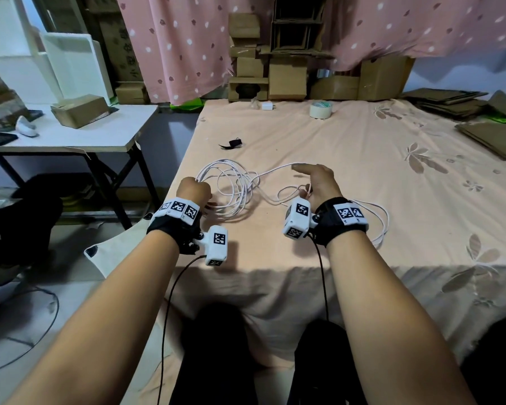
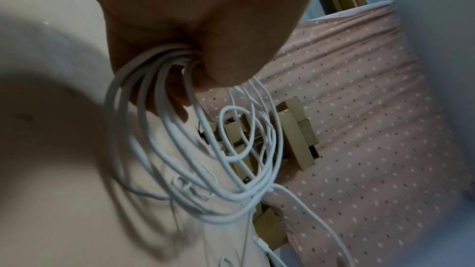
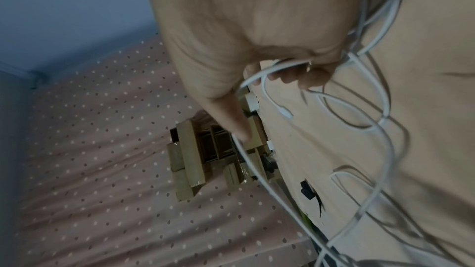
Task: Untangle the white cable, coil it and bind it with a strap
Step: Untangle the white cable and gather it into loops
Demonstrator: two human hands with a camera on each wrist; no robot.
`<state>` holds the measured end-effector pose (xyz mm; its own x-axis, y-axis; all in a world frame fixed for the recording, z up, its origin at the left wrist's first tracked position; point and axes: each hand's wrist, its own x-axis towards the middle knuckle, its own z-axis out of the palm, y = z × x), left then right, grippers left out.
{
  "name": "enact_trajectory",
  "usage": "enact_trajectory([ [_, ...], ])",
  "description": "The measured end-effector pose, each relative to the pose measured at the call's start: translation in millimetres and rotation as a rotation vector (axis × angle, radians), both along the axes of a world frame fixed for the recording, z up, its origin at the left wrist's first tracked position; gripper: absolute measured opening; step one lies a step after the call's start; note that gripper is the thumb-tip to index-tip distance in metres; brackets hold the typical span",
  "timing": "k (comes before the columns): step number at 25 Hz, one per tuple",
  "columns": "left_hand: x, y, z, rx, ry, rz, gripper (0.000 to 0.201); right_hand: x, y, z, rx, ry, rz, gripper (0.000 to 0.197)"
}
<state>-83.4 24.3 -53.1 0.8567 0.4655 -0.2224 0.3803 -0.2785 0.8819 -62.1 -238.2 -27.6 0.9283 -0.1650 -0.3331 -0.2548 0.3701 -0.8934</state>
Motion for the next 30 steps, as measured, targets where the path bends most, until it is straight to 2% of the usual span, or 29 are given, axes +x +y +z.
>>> enact_trajectory([
  [3, -1.2, 2.3, -0.5, 0.077, 0.024, 0.006, 0.028, 7.6, -0.6, -6.4, -0.015, -0.036, -0.073, 0.081],
  [6, -6.4, -4.6, 3.6, 0.248, 0.048, -0.029, 0.024, 8.9, 5.3, -9.1, -0.225, -0.033, -0.019, 0.077],
  [8, -6.6, -8.7, 4.3, 0.335, 0.081, -0.054, 0.026, 4.3, 8.4, -4.6, -0.500, -0.013, 0.089, 0.082],
  [11, -3.6, -17.0, 9.9, 0.369, 0.129, -0.110, 0.053, -0.1, 16.5, 2.0, -1.042, 0.027, 0.221, 0.075],
  [12, -2.3, -20.6, 11.2, 0.379, 0.132, -0.137, 0.060, -2.5, 22.5, 4.3, -1.173, 0.012, 0.216, 0.072],
  [14, -0.5, -28.4, 11.7, 0.432, 0.145, -0.187, 0.065, -8.7, 37.5, 7.0, -1.307, -0.078, 0.213, 0.065],
  [17, -0.4, -38.6, 4.0, 0.530, 0.186, -0.238, 0.047, -18.6, 62.4, -3.4, -1.404, -0.167, 0.365, 0.060],
  [21, -4.5, -44.9, -2.8, 0.503, 0.197, -0.309, 0.021, -21.1, 76.8, -28.7, -1.396, -0.119, 0.571, 0.072],
  [26, -14.2, -39.9, -8.3, 0.450, 0.174, -0.353, 0.029, -23.3, 67.0, -40.6, -1.443, -0.163, 0.699, 0.086],
  [30, -25.8, -35.2, -8.5, 0.447, 0.077, -0.342, 0.022, -23.8, 60.4, -43.1, -1.273, -0.210, 0.609, 0.071],
])
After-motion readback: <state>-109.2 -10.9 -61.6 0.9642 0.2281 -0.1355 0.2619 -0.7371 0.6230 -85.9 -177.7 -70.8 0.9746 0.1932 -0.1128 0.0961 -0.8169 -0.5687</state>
